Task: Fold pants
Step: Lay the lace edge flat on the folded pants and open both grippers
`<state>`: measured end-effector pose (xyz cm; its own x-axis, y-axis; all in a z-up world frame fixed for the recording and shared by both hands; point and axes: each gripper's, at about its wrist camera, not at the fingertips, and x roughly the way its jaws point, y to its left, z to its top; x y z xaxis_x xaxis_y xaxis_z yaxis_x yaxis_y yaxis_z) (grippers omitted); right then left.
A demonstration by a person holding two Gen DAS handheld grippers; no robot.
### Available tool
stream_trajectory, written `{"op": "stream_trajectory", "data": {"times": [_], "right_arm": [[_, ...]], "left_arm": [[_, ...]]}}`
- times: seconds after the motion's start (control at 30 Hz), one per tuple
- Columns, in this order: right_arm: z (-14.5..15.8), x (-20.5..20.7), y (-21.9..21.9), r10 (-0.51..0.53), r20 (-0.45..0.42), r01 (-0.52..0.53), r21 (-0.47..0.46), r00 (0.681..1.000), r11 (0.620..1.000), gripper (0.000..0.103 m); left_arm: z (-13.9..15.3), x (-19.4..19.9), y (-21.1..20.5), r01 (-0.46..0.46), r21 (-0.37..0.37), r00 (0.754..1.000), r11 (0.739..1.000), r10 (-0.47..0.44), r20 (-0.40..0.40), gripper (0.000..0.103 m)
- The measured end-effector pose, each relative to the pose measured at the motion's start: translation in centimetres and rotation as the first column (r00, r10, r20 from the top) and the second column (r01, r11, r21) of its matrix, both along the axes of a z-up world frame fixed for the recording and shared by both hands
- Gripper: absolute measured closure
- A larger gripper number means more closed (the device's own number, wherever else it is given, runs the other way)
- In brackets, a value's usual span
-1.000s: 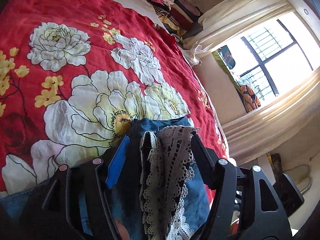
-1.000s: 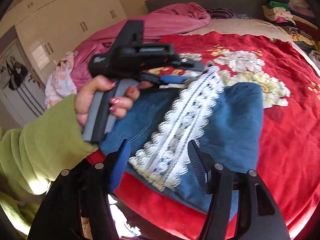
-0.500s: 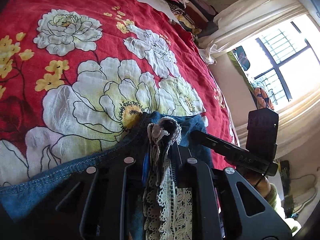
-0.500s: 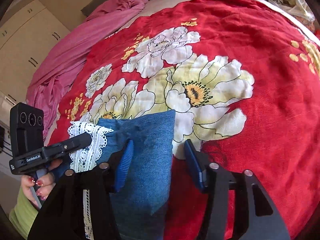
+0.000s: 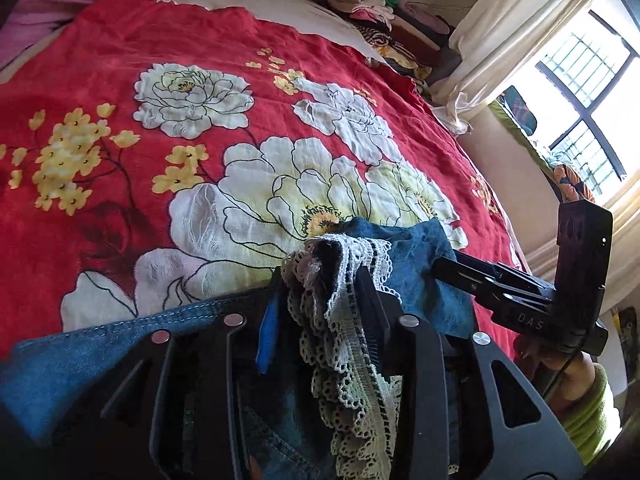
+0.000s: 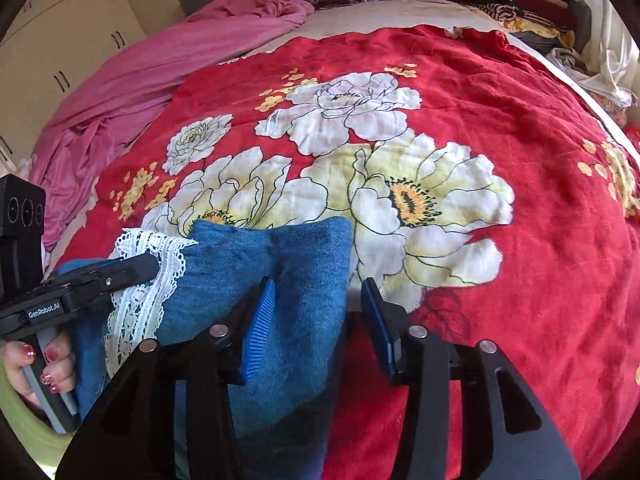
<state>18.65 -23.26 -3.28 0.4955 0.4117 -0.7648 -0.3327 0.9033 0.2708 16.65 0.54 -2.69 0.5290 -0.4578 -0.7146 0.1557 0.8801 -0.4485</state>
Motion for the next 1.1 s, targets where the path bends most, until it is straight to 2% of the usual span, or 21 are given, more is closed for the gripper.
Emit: {"op": "stream_trajectory", "data": {"times": [0.07,0.2,0.37,0.57,0.63,0.67,0.7,0.87,0.93,1.1], "right_arm": [[1.5,-2.2,-0.4,0.019,0.062,-0.02,0.002,0.998,1.0,0.052],[2.8,-7.2,-0.7,0.082,0.115,-0.082,-0.008,0.99,0.997,0.047],[1.4,-12.2,-0.1,0.147,0.099,-0.141,-0.063,0.984,0.988,0.047],[-0.9,-14.5,0.4,0.158,0.066,-0.149,-0.117,0.985,0.982,0.047],[-1.3,-14.5,0.4,0.152,0.058,-0.145,-0.113,0.987,0.983,0.047],[-1.5,-14.5,0.5,0.153,0.053,-0.147,-0.114,0.987,0.983,0.047],[-1.5,-14.5,0.6,0.152,0.051,-0.145,-0.117,0.987,0.982,0.047],[0.3,-15.3,-0.1,0.168,0.102,-0.162,-0.061,0.981,0.985,0.045],[0.6,-15.6,0.3,0.187,0.12,-0.18,-0.066,0.975,0.981,0.045],[-2.2,-14.9,2.2,0.199,0.038,-0.192,-0.13,0.979,0.973,0.045]], "left_arm": [[1.1,-1.2,0.2,-0.025,0.071,1.0,0.997,0.025,0.008,0.057],[2.8,-4.9,0.2,-0.038,0.128,0.999,0.991,0.035,0.028,0.055],[2.3,-9.7,-1.4,0.041,0.099,0.999,0.994,-0.039,-0.018,0.055],[-1.0,-12.9,-2.7,0.045,0.104,0.99,0.994,-0.031,-0.134,0.055],[-1.4,-13.5,-3.0,0.032,0.112,0.992,0.993,-0.017,-0.128,0.064],[-1.6,-13.5,-3.1,0.036,0.084,0.991,0.996,-0.025,-0.131,0.084],[-1.8,-13.5,-3.2,0.038,0.051,0.99,0.998,-0.031,-0.139,0.091],[-0.8,-14.7,-3.5,0.066,0.148,0.993,0.987,-0.051,-0.104,0.095],[-0.6,-15.3,-3.3,0.058,0.2,0.995,0.978,-0.041,-0.09,0.095],[-1.4,-15.2,-3.4,0.05,0.209,0.994,0.977,-0.028,-0.105,0.095]]}}
